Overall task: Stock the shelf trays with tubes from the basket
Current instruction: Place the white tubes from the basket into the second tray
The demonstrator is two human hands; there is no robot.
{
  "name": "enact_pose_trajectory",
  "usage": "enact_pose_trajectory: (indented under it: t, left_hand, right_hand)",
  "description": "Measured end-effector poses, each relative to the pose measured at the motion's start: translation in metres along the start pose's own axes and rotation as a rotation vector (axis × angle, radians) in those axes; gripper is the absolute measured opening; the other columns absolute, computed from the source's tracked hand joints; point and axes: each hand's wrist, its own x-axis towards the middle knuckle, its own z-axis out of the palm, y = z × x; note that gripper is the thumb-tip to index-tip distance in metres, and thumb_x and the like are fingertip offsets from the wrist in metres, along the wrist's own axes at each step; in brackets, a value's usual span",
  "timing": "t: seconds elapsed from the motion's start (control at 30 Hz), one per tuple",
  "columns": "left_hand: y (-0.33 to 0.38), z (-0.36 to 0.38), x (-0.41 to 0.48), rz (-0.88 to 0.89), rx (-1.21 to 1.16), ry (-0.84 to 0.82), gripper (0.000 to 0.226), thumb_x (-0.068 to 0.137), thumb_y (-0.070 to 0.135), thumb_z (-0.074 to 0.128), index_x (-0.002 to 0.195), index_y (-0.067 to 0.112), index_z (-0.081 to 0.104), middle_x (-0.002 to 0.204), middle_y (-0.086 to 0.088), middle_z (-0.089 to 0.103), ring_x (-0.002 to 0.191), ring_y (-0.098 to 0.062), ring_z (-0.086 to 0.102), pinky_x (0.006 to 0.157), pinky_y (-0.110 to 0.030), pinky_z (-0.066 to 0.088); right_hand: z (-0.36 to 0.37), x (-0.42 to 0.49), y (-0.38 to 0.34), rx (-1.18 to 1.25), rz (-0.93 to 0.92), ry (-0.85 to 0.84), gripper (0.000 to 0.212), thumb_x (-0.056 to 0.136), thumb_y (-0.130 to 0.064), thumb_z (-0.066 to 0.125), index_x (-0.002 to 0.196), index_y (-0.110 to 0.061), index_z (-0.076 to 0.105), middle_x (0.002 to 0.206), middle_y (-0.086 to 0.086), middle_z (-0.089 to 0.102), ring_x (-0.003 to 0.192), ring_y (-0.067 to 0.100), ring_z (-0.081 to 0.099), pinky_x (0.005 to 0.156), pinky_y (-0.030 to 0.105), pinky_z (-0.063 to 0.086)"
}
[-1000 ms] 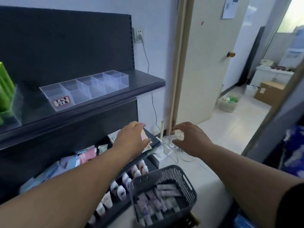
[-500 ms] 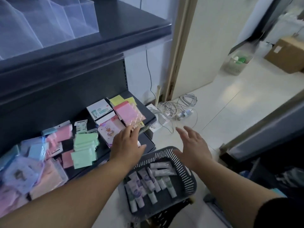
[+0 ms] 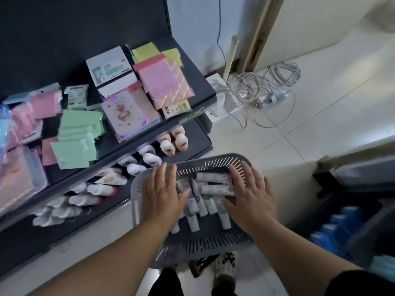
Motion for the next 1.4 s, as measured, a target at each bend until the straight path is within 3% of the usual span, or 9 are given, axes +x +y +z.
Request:
enact_pose_trajectory:
  t: [0.2,0.37,0.7,0.87,1.03,1.1,1.2,1.27,1.4]
  left_hand:
    - [-0.01,0.092,-0.008,-0.038,-0.008,-0.122,0.07,0.089,0.05,0.053,0.147,0.017,0.032,0.155,-0.01,0.026,0.142,-0.031,0.021,0.114,-0.046,0.019]
    - [-0.017,0.15,0.016,-0.051,0.029,-0.33,0.073,0.093,0.053,0.042,0.152,0.026,0.008,0.159,-0.004,0.002,0.145,-0.026,0.004,0.117,-0.038,0.012]
    - [-0.011,0.214,0.036,-0.171,-0.241,-0.401,0.066,0.094,0.039,0.051,0.149,0.026,0.016,0.157,0.0,-0.007,0.142,-0.025,0.016,0.106,-0.036,0.033]
    - [-0.006,0.22,0.046,-0.346,-0.421,-0.338,0.076,0.09,0.026,0.061,0.149,0.028,0.012,0.152,-0.008,0.008,0.136,-0.027,0.029,0.098,-0.029,0.034]
    - [-0.012,0.226,0.047,-0.577,-0.599,-0.374,0.079,0.085,0.021,0.063,0.147,0.023,0.015,0.134,-0.015,0.043,0.116,-0.034,0.049,0.084,-0.036,0.047]
    - [-0.015,0.218,0.043,-0.67,-0.633,-0.385,0.074,0.084,0.012,0.06,0.145,0.019,0.018,0.128,-0.015,0.048,0.109,-0.035,0.052,0.081,-0.039,0.049]
    - [-0.015,0.197,0.031,-0.71,-0.669,-0.373,0.073,0.083,0.009,0.056,0.146,0.023,0.021,0.12,-0.013,0.051,0.102,-0.033,0.054,0.071,-0.035,0.047]
    - [-0.011,0.176,0.021,-0.682,-0.673,-0.35,0.065,0.084,0.015,0.057,0.142,0.023,0.03,0.114,-0.01,0.054,0.096,-0.029,0.056,0.066,-0.031,0.046]
    - [0.004,0.115,0.007,-0.648,-0.725,-0.276,0.04,0.083,0.015,0.062,0.12,0.017,0.045,0.105,-0.007,0.059,0.088,-0.025,0.058,0.062,-0.028,0.044]
  right_hand:
    - [0.081,0.027,0.022,0.012,-0.041,-0.203,0.083,0.092,-0.065,0.034,0.147,-0.038,-0.021,0.159,-0.004,-0.02,0.148,0.021,-0.013,0.119,0.043,-0.004]
    - [0.13,0.073,0.019,0.107,-0.042,-0.324,0.084,0.091,-0.044,0.056,0.151,-0.035,-0.002,0.161,-0.005,-0.009,0.148,0.027,0.004,0.118,0.045,0.019]
    - [0.193,0.123,0.014,0.097,0.001,-0.284,0.067,0.095,-0.018,0.046,0.151,-0.028,0.011,0.16,-0.001,0.008,0.145,0.024,0.011,0.116,0.038,0.019]
    - [0.199,0.137,0.011,0.039,0.011,-0.255,0.053,0.095,-0.018,0.046,0.143,-0.023,0.026,0.147,0.003,0.034,0.134,0.026,0.035,0.11,0.039,0.031]
    - [0.188,0.133,0.01,0.067,0.011,-0.268,0.06,0.091,-0.021,0.053,0.144,-0.025,0.026,0.146,0.003,0.035,0.128,0.028,0.04,0.108,0.042,0.035]
    - [0.171,0.123,0.007,0.153,-0.011,-0.229,0.049,0.095,-0.026,0.048,0.141,-0.029,0.031,0.139,0.001,0.045,0.118,0.025,0.049,0.1,0.041,0.042]
    - [0.136,0.107,0.002,0.324,0.034,-0.206,0.032,0.1,-0.034,0.04,0.132,-0.032,0.042,0.106,0.0,0.06,0.082,0.018,0.054,0.069,0.031,0.044]
    - [0.113,0.098,0.0,0.407,0.043,-0.247,0.032,0.1,-0.036,0.041,0.128,-0.024,0.05,0.098,0.002,0.062,0.076,0.018,0.053,0.064,0.027,0.037]
    - [0.061,0.071,-0.002,0.785,0.127,-0.309,0.027,0.095,-0.021,0.055,0.122,-0.019,0.06,0.087,0.006,0.068,0.065,0.017,0.06,0.053,0.025,0.047]
